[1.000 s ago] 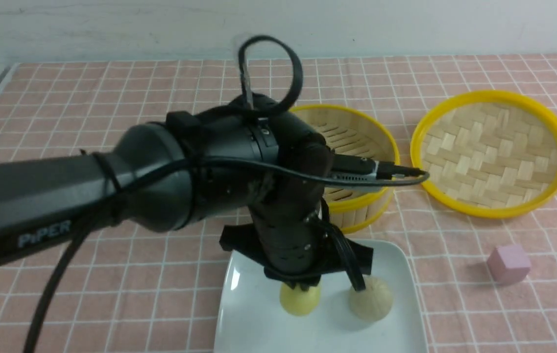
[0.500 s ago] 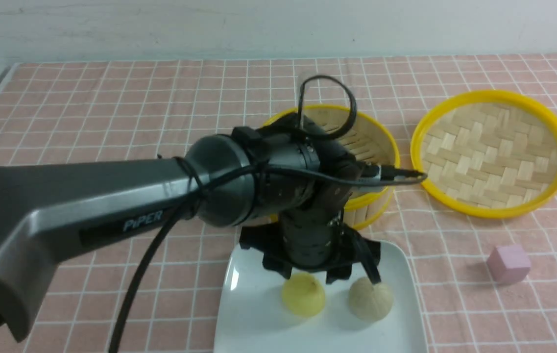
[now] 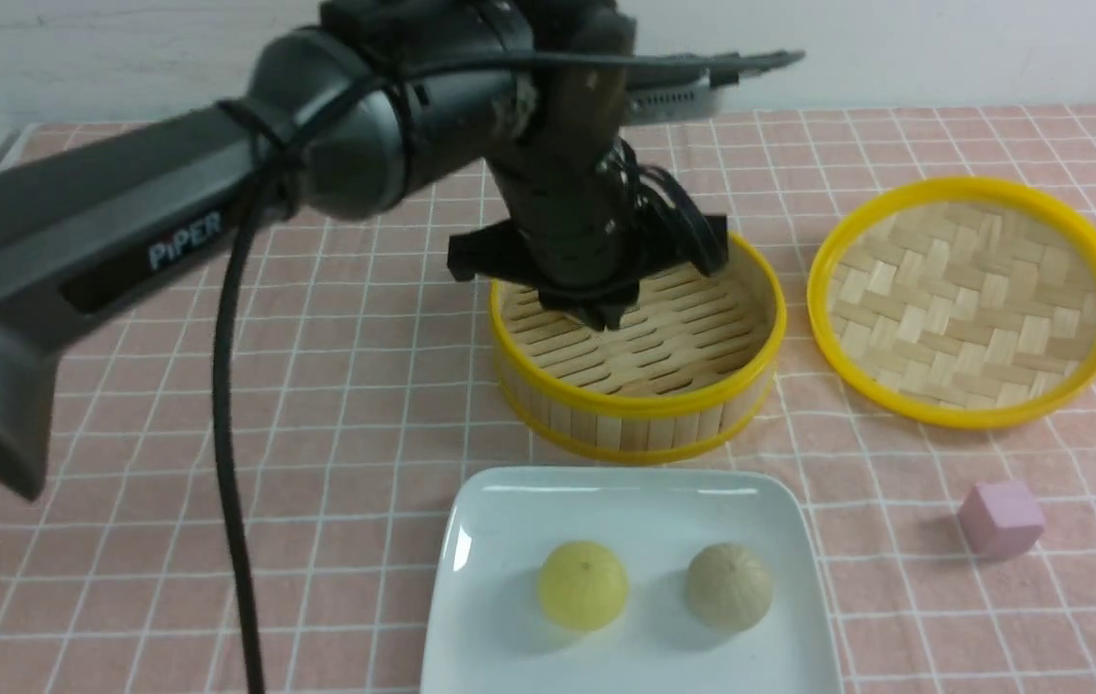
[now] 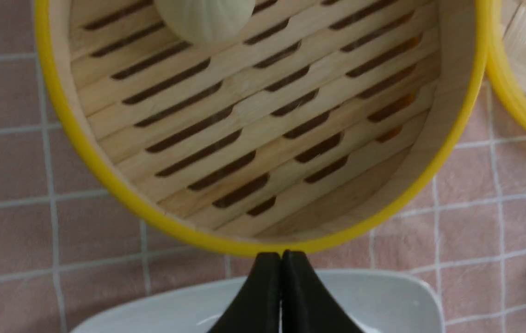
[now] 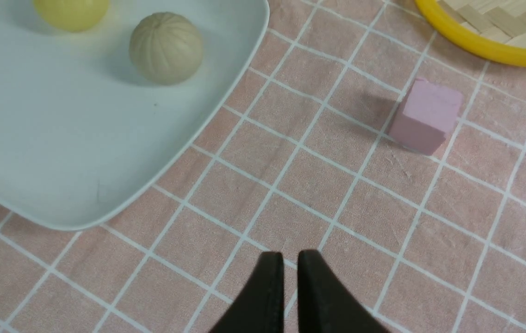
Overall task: Put the steamed buns into the plate on the pink tablecloth.
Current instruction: 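Reach into the bamboo steamer and grasp a bun with the left gripper, then carry the bun from the bamboo steamer to the plate with the left gripper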
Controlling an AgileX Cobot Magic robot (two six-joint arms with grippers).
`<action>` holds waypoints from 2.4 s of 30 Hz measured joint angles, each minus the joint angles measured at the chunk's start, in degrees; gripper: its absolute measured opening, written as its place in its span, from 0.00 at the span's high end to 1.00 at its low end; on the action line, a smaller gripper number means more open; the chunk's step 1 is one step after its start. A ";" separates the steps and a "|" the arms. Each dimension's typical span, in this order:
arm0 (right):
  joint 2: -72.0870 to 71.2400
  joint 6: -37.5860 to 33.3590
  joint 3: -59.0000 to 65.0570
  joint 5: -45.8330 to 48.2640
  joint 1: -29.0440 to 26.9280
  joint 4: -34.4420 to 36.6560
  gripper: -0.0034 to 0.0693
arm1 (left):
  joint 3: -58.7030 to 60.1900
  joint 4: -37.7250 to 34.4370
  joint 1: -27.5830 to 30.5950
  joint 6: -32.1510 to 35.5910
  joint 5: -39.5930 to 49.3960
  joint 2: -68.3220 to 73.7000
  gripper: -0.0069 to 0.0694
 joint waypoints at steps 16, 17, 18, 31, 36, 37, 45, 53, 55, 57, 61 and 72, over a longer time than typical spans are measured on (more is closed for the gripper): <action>0.00 0.00 0.00 -0.17 0.00 0.00 0.84 | -12.84 2.70 5.71 4.23 -5.12 15.13 0.47; 0.00 0.00 0.00 -0.17 0.00 0.00 0.84 | -12.89 3.66 5.71 4.23 -5.63 15.83 0.43; 0.00 0.00 0.00 -0.17 0.00 0.00 0.84 | -12.89 4.84 5.76 4.23 -6.59 16.83 0.38; 0.00 0.00 0.00 -0.77 0.00 0.00 0.83 | -13.74 4.10 5.84 7.32 -14.34 23.85 0.74; 0.00 0.00 0.00 -0.39 0.00 0.00 0.82 | -13.73 1.17 5.92 11.25 -11.78 21.98 0.86; 0.00 0.00 0.00 -0.38 0.00 0.00 0.82 | -13.53 -0.46 5.85 12.86 -9.78 20.28 0.87; 0.00 0.00 0.00 -0.38 0.00 0.00 0.81 | -13.09 -1.79 5.78 16.72 1.89 4.66 0.87; 0.00 0.00 0.00 -0.38 0.00 0.00 0.79 | -13.15 -0.46 5.78 20.41 14.66 -8.97 0.87; 0.00 0.00 0.00 -0.38 0.00 0.00 0.79 | -12.67 -0.46 5.78 20.53 14.79 -10.16 0.87; 0.00 0.00 0.00 -0.38 0.00 0.00 0.79 | -10.09 -0.46 5.78 20.60 14.79 -13.06 0.87; 0.00 0.00 0.00 -0.38 0.00 0.13 0.78 | -1.40 -3.47 5.74 20.60 14.79 -17.85 0.87; 0.00 0.00 0.00 -0.38 0.00 0.25 0.76 | 39.81 -15.19 -0.09 19.37 -1.72 -24.74 0.87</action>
